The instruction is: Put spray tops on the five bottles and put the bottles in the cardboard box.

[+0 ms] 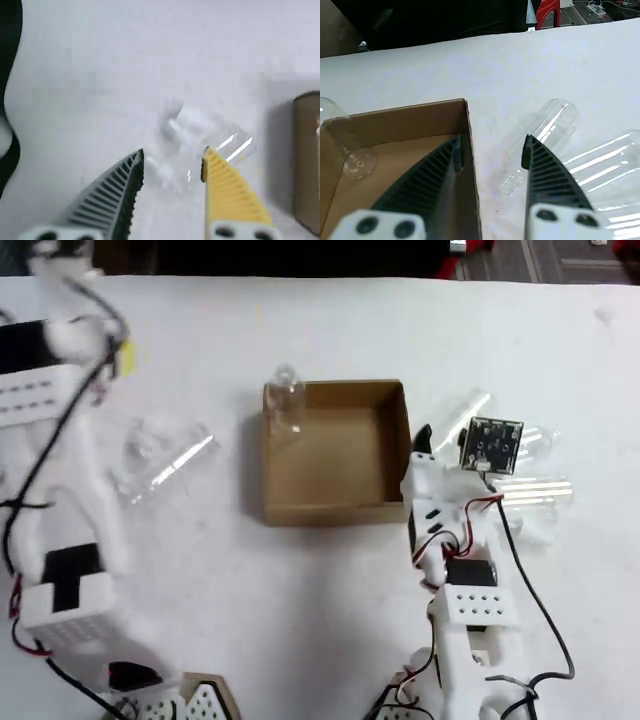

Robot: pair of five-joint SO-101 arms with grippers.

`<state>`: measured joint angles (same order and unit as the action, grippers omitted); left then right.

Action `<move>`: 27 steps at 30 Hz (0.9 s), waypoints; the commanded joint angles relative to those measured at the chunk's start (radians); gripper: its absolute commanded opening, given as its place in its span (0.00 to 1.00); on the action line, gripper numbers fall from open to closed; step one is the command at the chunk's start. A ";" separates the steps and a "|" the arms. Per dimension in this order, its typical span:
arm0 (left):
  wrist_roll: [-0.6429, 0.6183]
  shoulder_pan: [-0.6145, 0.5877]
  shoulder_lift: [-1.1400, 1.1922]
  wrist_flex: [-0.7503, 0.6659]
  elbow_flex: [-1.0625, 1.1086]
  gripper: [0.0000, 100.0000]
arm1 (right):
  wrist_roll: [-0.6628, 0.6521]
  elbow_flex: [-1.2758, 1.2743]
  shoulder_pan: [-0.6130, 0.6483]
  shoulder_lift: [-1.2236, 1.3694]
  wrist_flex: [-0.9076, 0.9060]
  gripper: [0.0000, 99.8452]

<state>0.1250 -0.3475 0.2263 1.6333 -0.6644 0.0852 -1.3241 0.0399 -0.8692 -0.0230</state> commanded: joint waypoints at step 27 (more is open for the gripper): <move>0.166 -0.191 -0.685 -0.233 1.091 0.18 | 0.006 0.009 0.012 0.001 0.019 0.17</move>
<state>0.5685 -0.5547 -0.4304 1.5397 0.4005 0.0852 -1.3241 0.0445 -0.8692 -0.0230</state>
